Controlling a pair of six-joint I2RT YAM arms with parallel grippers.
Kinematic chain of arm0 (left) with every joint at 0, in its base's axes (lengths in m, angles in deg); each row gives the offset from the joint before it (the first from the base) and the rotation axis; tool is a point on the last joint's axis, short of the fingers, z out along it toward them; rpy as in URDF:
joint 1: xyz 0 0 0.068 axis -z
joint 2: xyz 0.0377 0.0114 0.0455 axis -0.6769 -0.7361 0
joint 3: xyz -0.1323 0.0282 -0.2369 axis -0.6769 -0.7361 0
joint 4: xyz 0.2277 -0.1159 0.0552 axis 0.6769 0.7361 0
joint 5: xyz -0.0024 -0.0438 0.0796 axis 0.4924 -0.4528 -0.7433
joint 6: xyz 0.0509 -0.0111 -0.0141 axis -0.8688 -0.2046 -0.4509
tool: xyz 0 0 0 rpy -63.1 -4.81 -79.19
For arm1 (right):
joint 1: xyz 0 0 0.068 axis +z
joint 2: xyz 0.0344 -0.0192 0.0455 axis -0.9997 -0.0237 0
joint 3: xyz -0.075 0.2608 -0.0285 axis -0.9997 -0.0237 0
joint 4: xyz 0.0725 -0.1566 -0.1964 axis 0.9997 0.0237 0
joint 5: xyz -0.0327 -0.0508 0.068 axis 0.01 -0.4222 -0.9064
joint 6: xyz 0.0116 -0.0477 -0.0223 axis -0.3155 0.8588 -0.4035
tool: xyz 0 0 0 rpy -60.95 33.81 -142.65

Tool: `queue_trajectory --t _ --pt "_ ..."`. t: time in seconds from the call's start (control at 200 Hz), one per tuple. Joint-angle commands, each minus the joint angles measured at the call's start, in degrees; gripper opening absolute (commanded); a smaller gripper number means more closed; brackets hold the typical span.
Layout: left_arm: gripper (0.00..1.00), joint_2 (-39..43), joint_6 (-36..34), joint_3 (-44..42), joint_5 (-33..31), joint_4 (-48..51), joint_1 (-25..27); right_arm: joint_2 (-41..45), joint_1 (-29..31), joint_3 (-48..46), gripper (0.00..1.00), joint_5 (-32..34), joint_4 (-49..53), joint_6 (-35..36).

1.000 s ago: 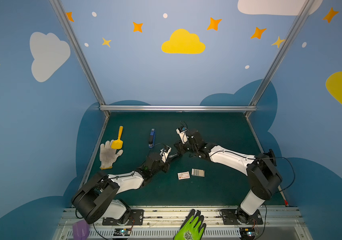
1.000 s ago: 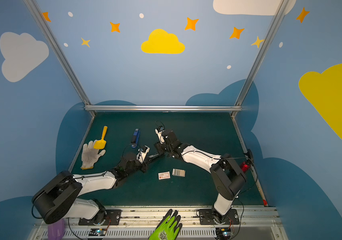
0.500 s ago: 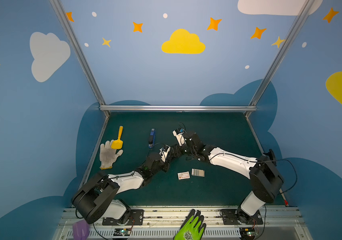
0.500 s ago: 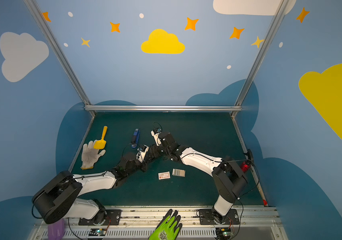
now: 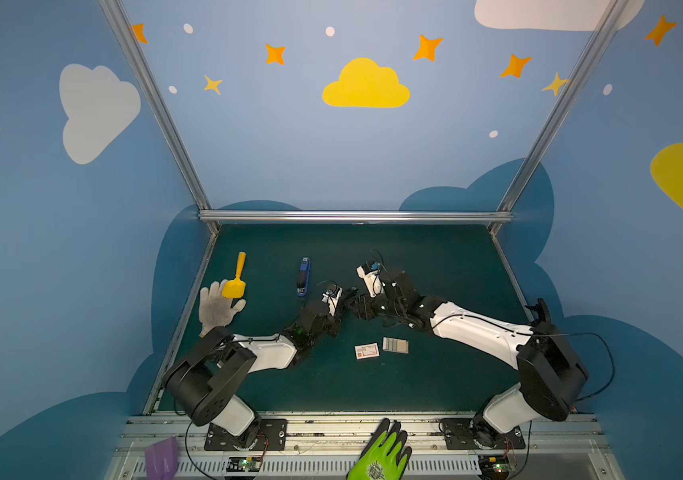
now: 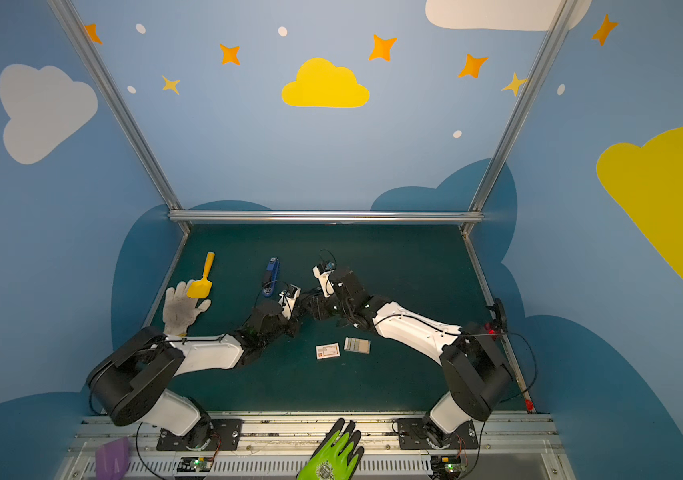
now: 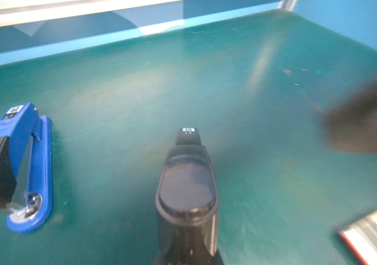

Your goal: Load the staples into the stapler

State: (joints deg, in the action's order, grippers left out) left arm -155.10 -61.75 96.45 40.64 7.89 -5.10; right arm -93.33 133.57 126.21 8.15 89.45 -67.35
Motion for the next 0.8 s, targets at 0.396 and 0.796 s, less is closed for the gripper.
queue_trajectory --t 0.396,0.796 --pt "0.25 -15.3 0.7 14.4 -8.7 9.4 -0.9 12.9 -6.9 -12.0 0.58 2.9 3.3 -2.2" --pt "0.53 -1.6 8.4 16.3 -4.9 29.7 -0.7 13.7 -8.3 -12.6 0.59 1.7 3.6 -2.3"
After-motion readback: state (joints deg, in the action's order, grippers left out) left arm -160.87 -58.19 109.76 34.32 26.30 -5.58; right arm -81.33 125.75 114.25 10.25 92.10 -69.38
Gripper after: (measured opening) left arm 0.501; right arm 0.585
